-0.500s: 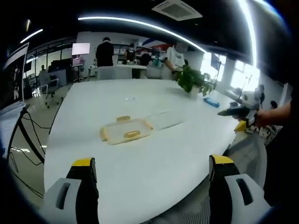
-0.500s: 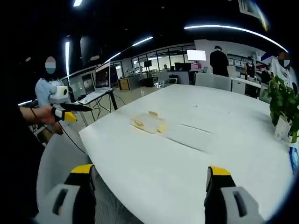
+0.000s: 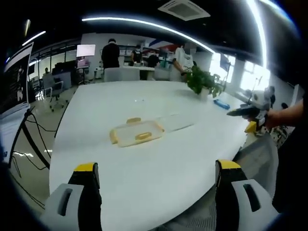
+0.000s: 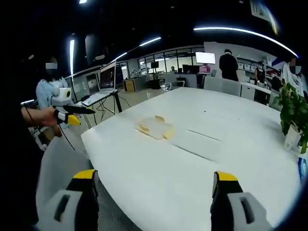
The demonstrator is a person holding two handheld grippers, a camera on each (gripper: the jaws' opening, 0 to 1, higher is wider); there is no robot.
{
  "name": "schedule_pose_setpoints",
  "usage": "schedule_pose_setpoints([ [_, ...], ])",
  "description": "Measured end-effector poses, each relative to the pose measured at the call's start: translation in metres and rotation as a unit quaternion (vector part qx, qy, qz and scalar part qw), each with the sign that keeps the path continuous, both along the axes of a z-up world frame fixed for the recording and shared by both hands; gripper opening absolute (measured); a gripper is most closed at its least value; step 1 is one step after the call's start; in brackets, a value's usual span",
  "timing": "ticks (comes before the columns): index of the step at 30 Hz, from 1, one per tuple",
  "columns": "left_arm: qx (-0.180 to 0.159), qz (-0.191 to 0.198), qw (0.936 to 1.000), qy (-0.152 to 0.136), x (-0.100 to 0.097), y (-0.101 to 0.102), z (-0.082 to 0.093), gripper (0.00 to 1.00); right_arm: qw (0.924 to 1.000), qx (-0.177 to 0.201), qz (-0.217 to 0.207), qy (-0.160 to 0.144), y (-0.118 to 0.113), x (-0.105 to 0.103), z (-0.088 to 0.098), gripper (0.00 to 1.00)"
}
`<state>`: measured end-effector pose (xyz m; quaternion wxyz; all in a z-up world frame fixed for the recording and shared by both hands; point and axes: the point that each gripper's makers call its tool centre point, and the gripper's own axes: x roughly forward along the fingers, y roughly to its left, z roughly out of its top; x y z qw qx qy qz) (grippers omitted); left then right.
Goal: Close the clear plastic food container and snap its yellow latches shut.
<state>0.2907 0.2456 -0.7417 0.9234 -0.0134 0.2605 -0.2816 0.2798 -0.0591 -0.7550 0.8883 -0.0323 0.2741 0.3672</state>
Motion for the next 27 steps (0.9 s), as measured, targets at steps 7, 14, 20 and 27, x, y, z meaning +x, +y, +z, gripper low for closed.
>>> schedule_pose_setpoints([
  [7, -0.003, -0.004, 1.0, 0.002, 0.0001, -0.0015, 0.0, 0.99, 0.9999, 0.012, -0.004, 0.0, 0.0045, 0.0022, 0.0056, 1.0],
  [14, 0.003, -0.013, 0.9999, 0.0, -0.0007, -0.0048, 0.0005, 0.99, 0.9999, 0.01, 0.0, -0.006, 0.0058, 0.0044, 0.0065, 1.0],
  [20, 0.003, -0.017, 0.9998, 0.004, -0.0018, -0.0064, 0.0, 0.99, 0.9999, 0.013, 0.001, -0.004, 0.0078, 0.0039, 0.0058, 1.0],
  [27, 0.004, -0.017, 0.9998, 0.002, -0.0013, -0.0057, 0.0016, 0.99, 0.9998, 0.018, 0.0, -0.005, 0.0095, 0.0045, 0.0079, 1.0],
])
